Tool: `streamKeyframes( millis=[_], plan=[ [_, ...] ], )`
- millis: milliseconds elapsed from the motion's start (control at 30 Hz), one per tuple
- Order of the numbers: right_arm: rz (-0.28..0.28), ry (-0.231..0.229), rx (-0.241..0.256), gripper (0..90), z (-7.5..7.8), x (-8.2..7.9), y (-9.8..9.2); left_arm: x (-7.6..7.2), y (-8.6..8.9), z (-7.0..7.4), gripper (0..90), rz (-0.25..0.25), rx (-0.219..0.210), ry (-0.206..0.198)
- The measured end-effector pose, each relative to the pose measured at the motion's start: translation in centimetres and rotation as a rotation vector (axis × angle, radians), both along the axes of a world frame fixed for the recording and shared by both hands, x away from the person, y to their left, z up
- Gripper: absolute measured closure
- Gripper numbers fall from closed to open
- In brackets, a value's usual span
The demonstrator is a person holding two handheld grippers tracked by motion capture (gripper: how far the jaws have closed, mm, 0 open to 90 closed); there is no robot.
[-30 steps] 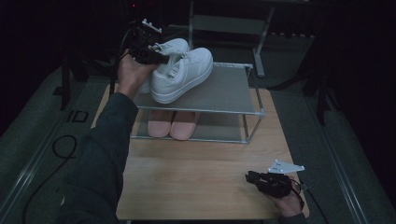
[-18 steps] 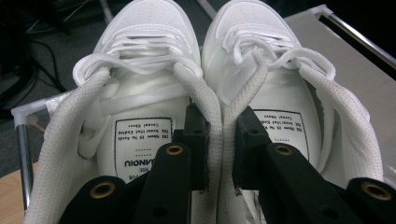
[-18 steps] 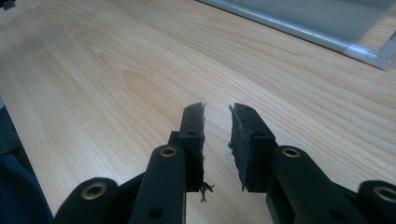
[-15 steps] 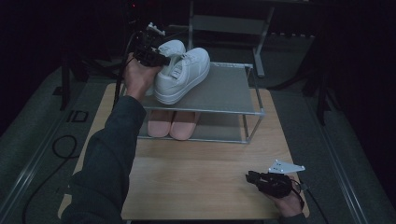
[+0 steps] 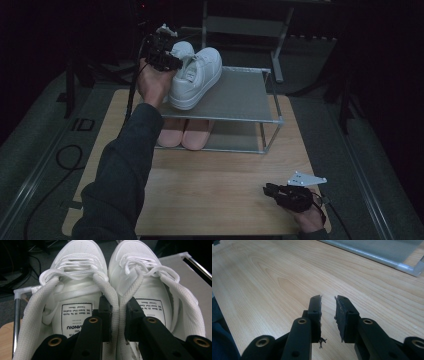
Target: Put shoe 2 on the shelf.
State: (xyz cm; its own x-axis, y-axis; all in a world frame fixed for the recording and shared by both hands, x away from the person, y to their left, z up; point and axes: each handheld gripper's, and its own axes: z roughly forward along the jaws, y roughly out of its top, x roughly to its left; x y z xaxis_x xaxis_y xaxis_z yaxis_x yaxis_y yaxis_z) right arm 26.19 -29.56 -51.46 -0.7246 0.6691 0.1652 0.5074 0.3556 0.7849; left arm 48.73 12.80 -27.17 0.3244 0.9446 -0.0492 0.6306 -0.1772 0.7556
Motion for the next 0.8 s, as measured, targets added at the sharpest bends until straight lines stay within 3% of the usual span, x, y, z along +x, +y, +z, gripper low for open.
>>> streamKeyframes(
  millis=[467,800],
  plan=[
    [-0.001,-0.001,0.002,73.8,0.0,0.0,0.0,0.5,-0.5,-1.5,78.7,0.083,-0.015,0.023],
    [-0.001,-0.001,0.004,73.8,0.0,0.0,-0.1,0.7,-0.7,-2.3,78.4,0.098,-0.021,0.016]
  ],
)
